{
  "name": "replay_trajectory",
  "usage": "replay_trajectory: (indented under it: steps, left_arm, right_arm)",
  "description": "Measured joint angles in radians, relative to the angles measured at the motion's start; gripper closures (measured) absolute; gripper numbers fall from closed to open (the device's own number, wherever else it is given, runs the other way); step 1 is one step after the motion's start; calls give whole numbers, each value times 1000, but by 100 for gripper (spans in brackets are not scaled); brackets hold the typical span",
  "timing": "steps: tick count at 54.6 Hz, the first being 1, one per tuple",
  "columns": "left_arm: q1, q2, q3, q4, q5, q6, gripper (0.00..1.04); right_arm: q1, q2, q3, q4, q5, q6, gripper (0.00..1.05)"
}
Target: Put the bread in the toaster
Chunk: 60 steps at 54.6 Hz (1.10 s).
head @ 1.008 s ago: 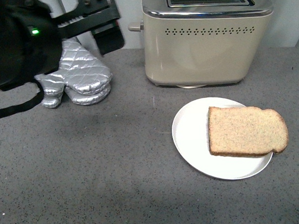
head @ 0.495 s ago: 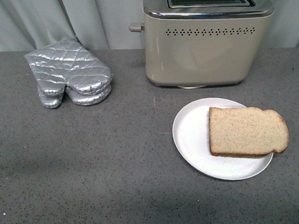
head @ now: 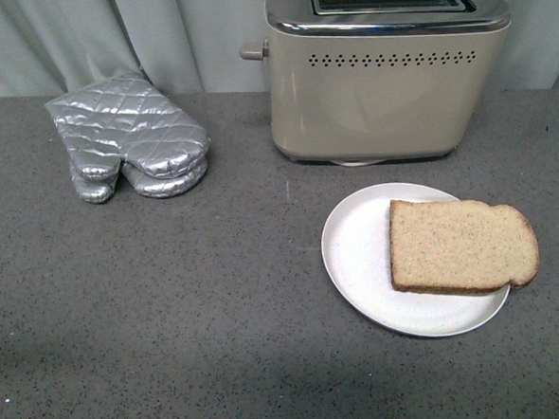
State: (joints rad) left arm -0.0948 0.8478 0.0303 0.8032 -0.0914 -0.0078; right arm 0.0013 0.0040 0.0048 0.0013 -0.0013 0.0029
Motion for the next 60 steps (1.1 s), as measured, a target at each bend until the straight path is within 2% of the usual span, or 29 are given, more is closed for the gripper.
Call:
replay_trajectory:
  steps: [5,11,60]
  left_arm:
    - [61,-70,-10,-59,81,1,101]
    - [91,-142,-11,-120,84,0,101]
    - [92,-600,-12,-551,89,0,101]
  right_arm:
    - [0,0,0,0,0,0,10]
    - [0,0,0,0,0,0,10]
    - [0,0,0,0,0,0,10]
